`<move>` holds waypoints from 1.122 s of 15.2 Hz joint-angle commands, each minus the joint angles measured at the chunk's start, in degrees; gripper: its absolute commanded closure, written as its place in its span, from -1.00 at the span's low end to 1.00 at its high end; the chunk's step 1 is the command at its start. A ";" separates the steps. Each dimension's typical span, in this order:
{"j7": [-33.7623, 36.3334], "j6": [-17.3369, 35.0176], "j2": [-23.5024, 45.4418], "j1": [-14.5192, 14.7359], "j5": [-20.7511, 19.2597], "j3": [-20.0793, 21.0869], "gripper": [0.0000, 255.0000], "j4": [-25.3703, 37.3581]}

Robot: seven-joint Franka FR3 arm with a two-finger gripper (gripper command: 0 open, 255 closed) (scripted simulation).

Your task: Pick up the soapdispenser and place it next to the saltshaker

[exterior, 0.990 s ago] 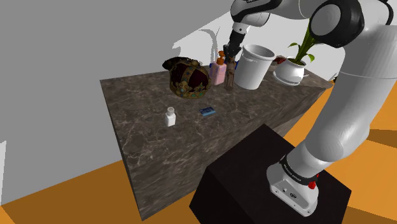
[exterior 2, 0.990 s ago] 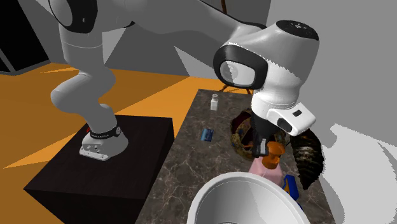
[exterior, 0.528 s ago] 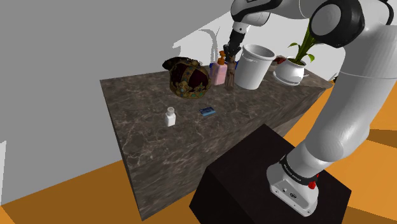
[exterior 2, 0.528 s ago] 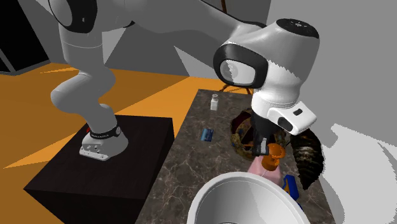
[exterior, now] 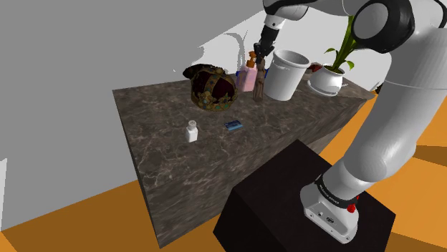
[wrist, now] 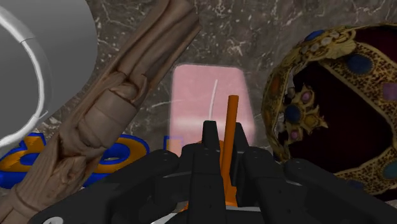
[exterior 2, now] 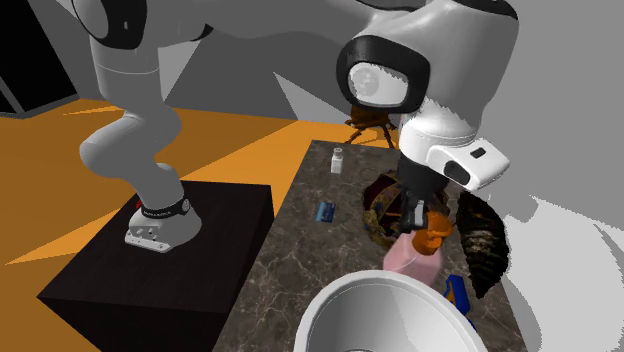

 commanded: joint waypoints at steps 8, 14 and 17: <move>0.82 -6.57 -0.62 -0.18 -0.39 -0.15 1.00 6.00; 1.27 -11.26 -0.41 -0.44 -0.46 -0.22 1.00 10.93; 1.49 -13.72 -0.07 -0.62 -0.42 -0.25 1.00 13.73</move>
